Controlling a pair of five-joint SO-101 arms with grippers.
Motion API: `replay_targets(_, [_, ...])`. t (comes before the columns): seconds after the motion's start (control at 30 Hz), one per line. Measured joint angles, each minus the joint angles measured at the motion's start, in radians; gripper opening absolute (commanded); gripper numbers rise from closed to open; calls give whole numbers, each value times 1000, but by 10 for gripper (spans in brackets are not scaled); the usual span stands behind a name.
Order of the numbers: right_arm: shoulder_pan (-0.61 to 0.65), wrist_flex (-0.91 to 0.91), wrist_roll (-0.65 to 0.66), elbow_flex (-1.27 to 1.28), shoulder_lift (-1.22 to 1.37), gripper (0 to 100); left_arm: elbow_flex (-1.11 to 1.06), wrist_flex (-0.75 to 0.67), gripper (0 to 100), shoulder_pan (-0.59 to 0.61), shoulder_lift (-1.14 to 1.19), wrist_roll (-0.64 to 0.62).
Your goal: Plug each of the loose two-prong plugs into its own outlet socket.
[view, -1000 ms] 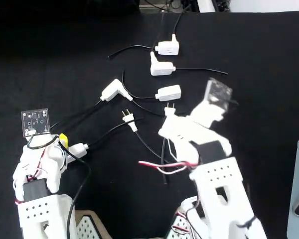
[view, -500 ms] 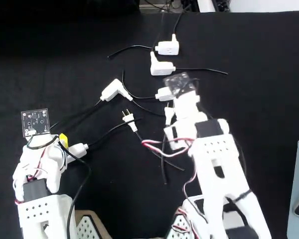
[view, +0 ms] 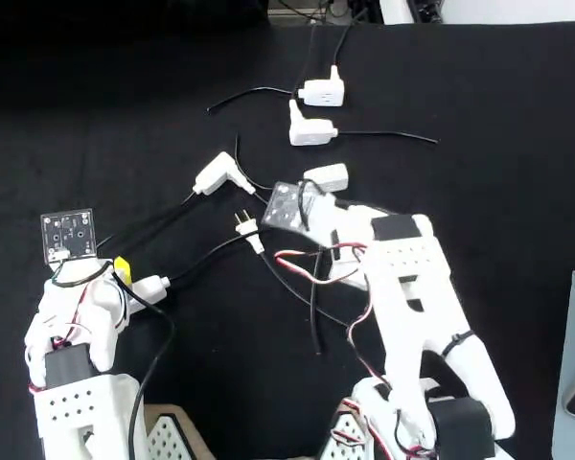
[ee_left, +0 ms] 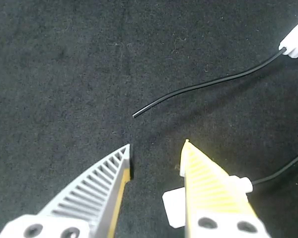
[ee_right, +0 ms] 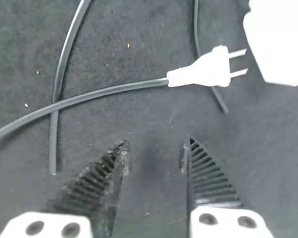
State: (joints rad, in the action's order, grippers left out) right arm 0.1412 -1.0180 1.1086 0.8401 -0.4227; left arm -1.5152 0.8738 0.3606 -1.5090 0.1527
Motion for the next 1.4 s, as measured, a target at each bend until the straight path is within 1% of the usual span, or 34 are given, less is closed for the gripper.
replay_targets(0.1, [40, 2, 20, 43, 0, 27, 0, 0, 170, 0, 0, 0])
replay_targets(0.13, [46, 6, 20, 63, 0, 8, -3, 0, 170, 0, 0, 0])
replay_targets(0.2, [55, 9, 3, 94, 2, 28, -9, 0, 170, 0, 0, 0])
replay_targets(0.37, [83, 9, -25, 126, 3, 12, -9, 0, 170, -11, 0, 0])
replay_targets(0.5, [143, 9, -34, 161, 3, 12, -9, 0, 170, -14, 0, 0])
replay_targets(0.67, [238, 12, -126, 161, 11, 12, -9, 0, 170, -14, 0, 0])
replay_targets(0.73, [249, 34, -150, 161, 46, 12, -9, 0, 170, -14, 0, 0])
replay_targets(0.87, [249, 48, -169, 94, 186, 12, -9, 0, 170, -14, 0, 0])
replay_targets(1.0, [183, -38, -169, -52, 301, 12, -9, 0, 170, -14, 0, 0])
replay_targets(1.1, [137, -163, -172, -166, 311, 12, -9, 0, 170, -14, 0, 0])
replay_targets(1.2, [101, -245, -172, -241, 302, 12, -9, 0, 170, -14, 0, 0])
replay_targets(1.33, [68, -259, -172, -259, 293, 12, -9, 0, 170, -14, 0, 0])
replay_targets(1.4, [63, -235, -172, -239, 307, 12, -9, 0, 170, -14, 0, 0])
